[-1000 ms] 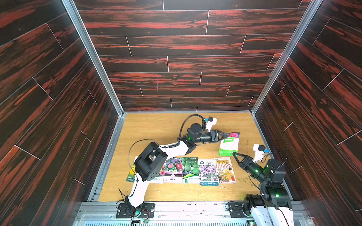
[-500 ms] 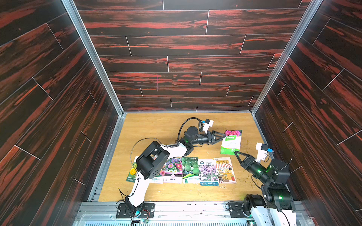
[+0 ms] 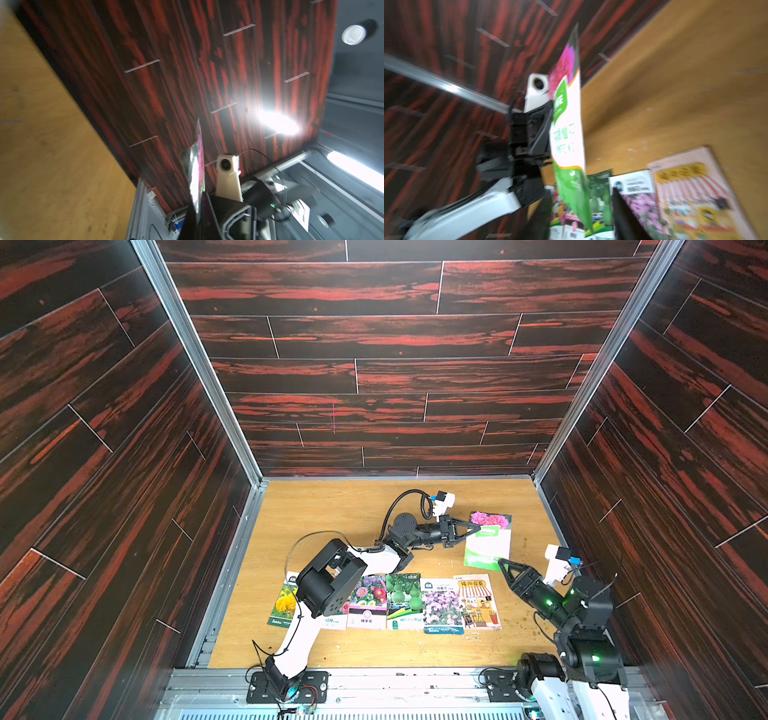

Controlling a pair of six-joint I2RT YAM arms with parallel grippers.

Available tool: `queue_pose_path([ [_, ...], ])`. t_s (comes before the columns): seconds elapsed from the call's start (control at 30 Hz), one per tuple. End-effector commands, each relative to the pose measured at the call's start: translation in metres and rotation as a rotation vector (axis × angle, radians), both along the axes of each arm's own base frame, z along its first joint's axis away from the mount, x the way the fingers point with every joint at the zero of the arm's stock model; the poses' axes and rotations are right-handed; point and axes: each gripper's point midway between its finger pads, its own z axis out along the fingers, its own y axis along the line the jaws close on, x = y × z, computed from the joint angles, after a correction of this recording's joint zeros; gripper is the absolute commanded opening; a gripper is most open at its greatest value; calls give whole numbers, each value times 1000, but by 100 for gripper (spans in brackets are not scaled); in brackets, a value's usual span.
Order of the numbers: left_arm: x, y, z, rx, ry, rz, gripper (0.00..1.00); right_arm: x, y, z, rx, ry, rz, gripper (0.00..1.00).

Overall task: Arrange the seed packets in a row
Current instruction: Place the seed packet at the center of the board.

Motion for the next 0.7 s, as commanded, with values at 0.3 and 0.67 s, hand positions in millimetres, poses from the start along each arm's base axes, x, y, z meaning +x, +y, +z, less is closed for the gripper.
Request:
queue_pose_path([
  [0.3, -43, -84, -133, 583, 278, 352, 0, -5, -92, 24, -431, 196, -392, 99],
  [0.67, -50, -103, -175, 793, 278, 462, 0, 28, -77, -48, -227, 367, -240, 99],
])
